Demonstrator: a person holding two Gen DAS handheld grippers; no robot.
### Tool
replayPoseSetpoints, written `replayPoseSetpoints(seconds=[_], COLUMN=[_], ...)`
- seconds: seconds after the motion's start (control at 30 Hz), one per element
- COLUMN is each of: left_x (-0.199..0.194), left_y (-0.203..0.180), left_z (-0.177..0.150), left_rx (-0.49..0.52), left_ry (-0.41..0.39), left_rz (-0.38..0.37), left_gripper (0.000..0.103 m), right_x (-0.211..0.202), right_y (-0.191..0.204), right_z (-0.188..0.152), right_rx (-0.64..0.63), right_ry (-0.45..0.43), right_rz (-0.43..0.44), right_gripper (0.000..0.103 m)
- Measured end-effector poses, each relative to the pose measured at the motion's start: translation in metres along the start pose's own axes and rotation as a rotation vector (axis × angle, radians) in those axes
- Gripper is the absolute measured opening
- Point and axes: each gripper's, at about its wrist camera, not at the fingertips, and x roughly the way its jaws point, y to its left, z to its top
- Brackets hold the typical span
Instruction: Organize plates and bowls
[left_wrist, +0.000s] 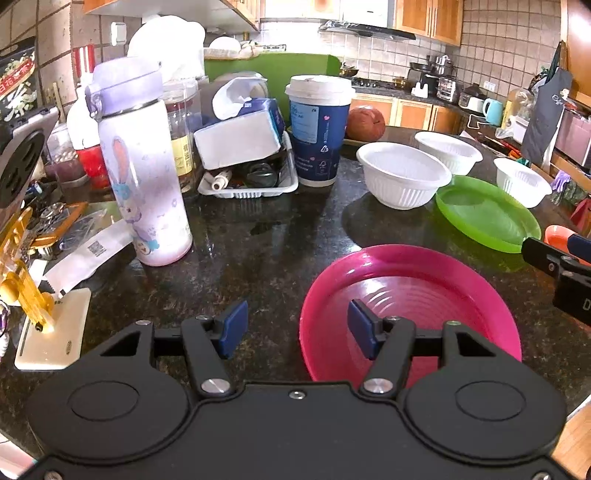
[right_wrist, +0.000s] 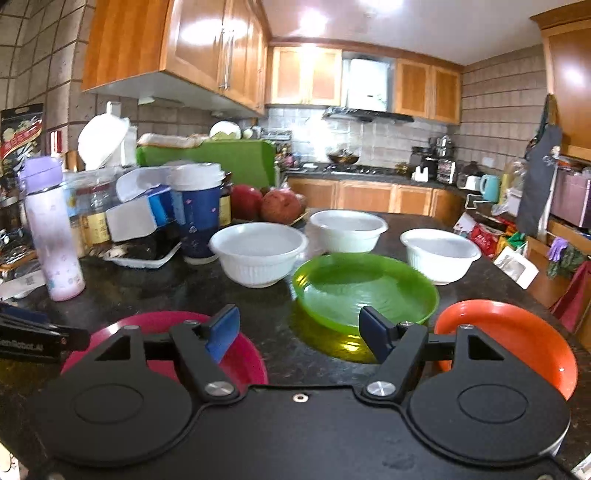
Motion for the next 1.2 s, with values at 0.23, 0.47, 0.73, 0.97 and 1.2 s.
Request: replayPoseSetpoints(seconds=[0.23,0.47,0.73,0.97,1.2], left_x=[-0.008,-0.013,-0.016,-0.011,0.005], left_y=[-0.011,-0.029,-0.071,-0.128,-0.191], left_z=[0.005,0.014,0.023,0.027,0.032], left_rx=[0.038,0.035,0.077,0.116,0.12], left_ry=[-0.035,-0.08,-0.122,-0.127,-0.106], left_rz=[-0.05,-0.071,-0.096,-0.118,-0.136], left_gripper=[0.064,0.064,0.064,0.064,0.064], right_x=[-0.013,-0.026,-0.032,-0.034,-0.022], right_y=[-0.011,-0.029,-0.08,-0.137,-0.201], right_z=[0.001,0.002,0.001,0.002,0.005], right_rx=[0.009,-0.018,-0.027,-0.019,-0.005], right_ry=[-0.07,-0.116,-0.13,-0.134,-0.083], right_rz=[-0.064,-0.182,-0.251,-0.274,-0.216], right_gripper=[0.073,0.068,0.064,0.064,0.064])
